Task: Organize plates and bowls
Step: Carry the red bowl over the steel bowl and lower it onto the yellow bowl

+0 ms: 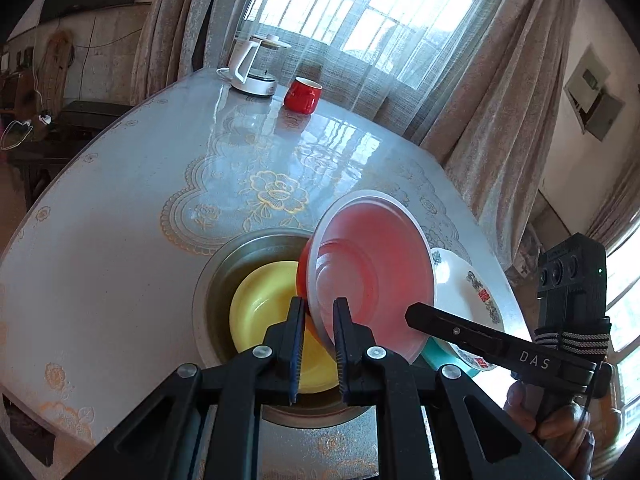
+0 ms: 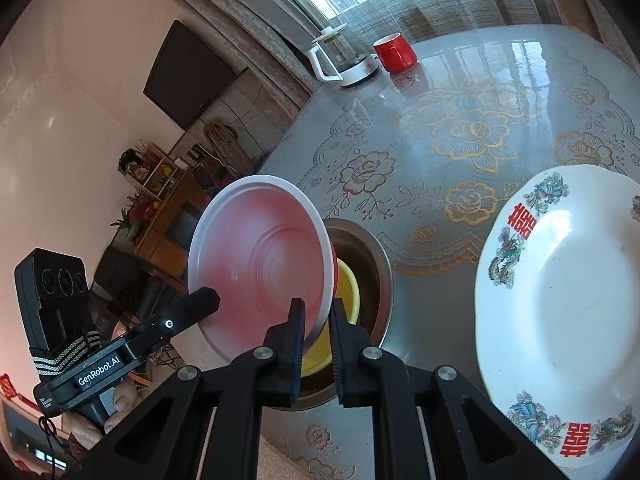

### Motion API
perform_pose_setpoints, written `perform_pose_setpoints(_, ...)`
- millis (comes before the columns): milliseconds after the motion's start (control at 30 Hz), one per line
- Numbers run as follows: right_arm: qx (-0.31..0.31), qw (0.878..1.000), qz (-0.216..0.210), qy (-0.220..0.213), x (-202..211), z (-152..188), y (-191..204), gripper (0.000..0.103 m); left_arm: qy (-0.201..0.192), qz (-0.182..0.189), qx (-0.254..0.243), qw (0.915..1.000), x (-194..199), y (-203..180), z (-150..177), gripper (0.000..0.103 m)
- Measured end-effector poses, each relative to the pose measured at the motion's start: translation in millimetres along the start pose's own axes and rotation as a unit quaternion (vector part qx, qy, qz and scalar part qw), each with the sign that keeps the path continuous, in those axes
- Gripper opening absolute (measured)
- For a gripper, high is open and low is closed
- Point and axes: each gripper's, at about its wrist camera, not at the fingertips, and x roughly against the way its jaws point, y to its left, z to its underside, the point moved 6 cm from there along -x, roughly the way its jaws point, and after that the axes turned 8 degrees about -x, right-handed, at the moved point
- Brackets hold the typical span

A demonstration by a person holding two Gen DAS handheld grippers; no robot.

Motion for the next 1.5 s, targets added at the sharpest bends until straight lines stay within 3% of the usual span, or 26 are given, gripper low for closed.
perform_pose_setpoints(567, 0.007, 0.999, 0.025, 0.034, -24, 22, 0, 0.020, 0.030, -0.019, 0.028, 0.9990, -16, 24, 25, 0.013)
perform_pose_setpoints(833, 0.015, 0.999, 0.040, 0.031, -26, 24, -3, 0.020, 0.033, -0.038, 0.018, 0.9986, -21, 27, 28, 0.014)
perform_pose_setpoints(1200, 0.039, 0.996, 0.078, 0.019, -26, 21, -4, 0.020, 0.024, -0.100, -0.010, 0.9947, -20, 32, 25, 0.014)
perform_pose_setpoints(1500, 0.091, 0.990, 0.108, 0.017, -35, 22, 4, 0.020, 0.033, -0.106, -0.029, 0.9934, -34, 28, 30, 0.014)
